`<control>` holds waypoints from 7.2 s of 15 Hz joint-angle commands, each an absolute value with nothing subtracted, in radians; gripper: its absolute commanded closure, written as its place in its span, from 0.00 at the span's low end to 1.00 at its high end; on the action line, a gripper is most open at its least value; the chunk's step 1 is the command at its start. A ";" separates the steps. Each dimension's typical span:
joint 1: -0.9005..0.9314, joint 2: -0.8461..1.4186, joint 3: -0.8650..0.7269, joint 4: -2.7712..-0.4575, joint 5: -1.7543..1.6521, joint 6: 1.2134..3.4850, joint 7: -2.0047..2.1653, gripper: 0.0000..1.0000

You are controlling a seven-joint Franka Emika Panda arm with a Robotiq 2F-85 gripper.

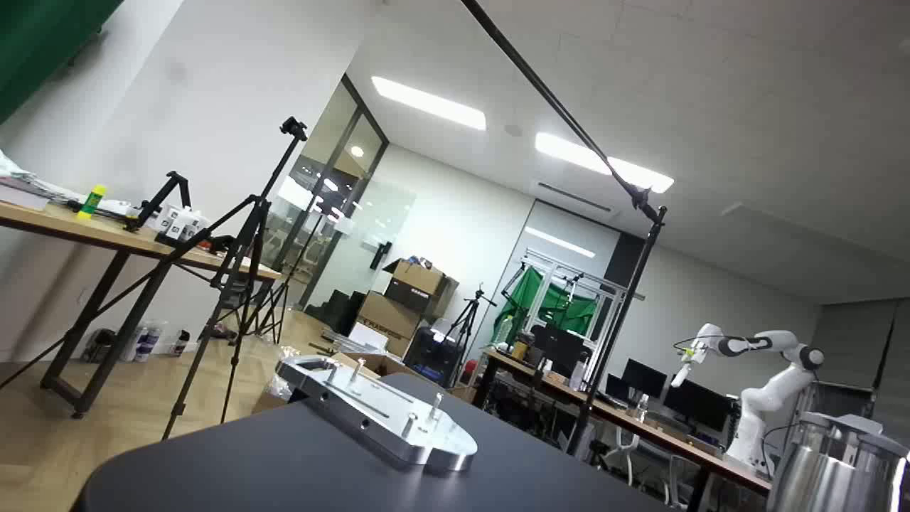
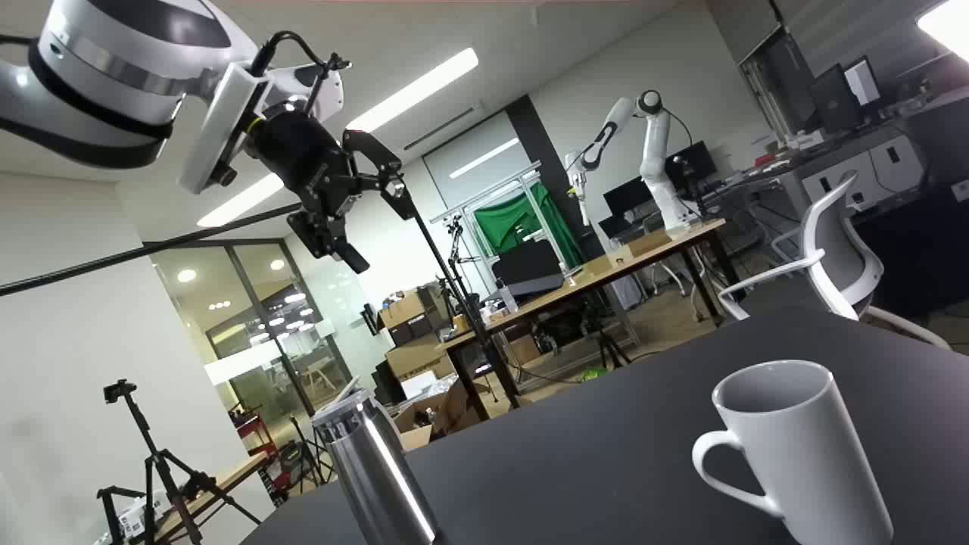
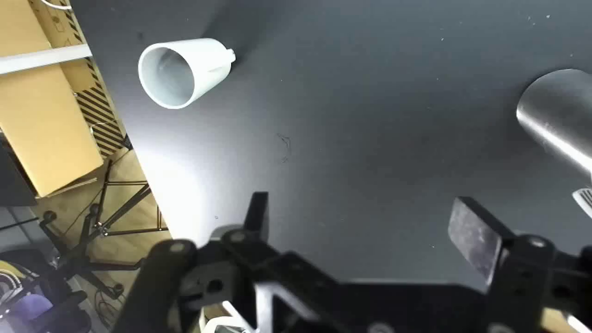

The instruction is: Open the flask

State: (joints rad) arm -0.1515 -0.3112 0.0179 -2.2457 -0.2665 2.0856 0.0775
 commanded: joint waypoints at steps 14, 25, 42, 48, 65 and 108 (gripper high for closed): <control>-0.130 -0.310 -0.001 -2.243 -0.273 2.081 0.082 0.00; -0.117 -0.258 0.000 -2.207 -0.245 2.089 0.090 0.25; 0.048 0.055 0.057 -1.907 -0.053 1.926 0.052 0.99; 0.052 0.068 0.060 -1.879 -0.039 1.872 0.026 0.99; 0.086 0.149 0.079 -1.912 -0.069 1.978 0.014 1.00; 0.108 0.161 0.080 -1.898 -0.142 1.973 0.072 1.00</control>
State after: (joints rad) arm 0.1055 0.1668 0.0785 -1.9010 -0.1602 2.0016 0.0433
